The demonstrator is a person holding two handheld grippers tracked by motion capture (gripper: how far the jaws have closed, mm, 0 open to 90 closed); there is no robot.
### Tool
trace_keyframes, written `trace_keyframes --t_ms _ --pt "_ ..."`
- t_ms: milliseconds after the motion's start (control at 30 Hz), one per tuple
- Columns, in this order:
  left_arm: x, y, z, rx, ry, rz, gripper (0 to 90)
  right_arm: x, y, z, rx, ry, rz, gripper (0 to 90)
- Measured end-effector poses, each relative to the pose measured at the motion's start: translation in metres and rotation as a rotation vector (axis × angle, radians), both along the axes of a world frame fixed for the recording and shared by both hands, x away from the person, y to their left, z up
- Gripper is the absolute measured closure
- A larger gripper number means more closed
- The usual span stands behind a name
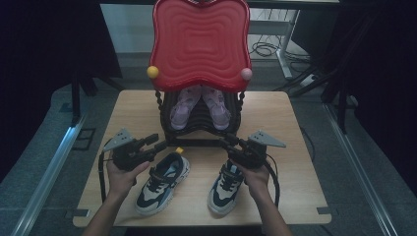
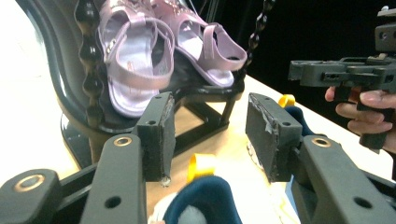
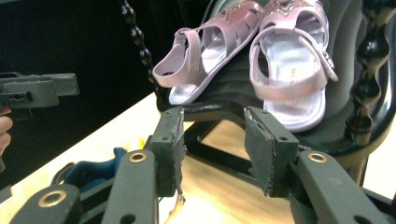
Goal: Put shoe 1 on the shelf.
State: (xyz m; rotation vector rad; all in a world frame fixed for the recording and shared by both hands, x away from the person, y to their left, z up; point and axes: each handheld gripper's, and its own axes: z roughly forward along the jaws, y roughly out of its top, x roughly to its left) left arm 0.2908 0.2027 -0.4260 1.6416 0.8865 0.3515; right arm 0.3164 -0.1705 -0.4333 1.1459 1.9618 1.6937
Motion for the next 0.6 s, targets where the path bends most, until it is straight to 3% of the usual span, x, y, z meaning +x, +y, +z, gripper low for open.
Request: trace_keyframes --t_ms 233,300,400,600 --pt "-0.018 0.013 -0.018 -0.054 0.046 0.006 51.9 -0.019 -0.014 -0.007 -0.012 0.0 0.013 57.1" --pt "-0.019 0.015 -0.022 -0.034 0.065 0.003 52.1 -0.022 -0.019 -0.01 -0.018 -0.004 0.014 56.6" --pt "-0.025 0.018 -0.028 -0.048 0.066 -0.005 52.2 -0.027 -0.028 -0.016 -0.023 0.003 0.026 55.1" --pt "-0.038 0.024 -0.034 -0.032 0.077 -0.005 52.2 -0.036 -0.039 -0.024 -0.057 0.008 0.065 51.9"
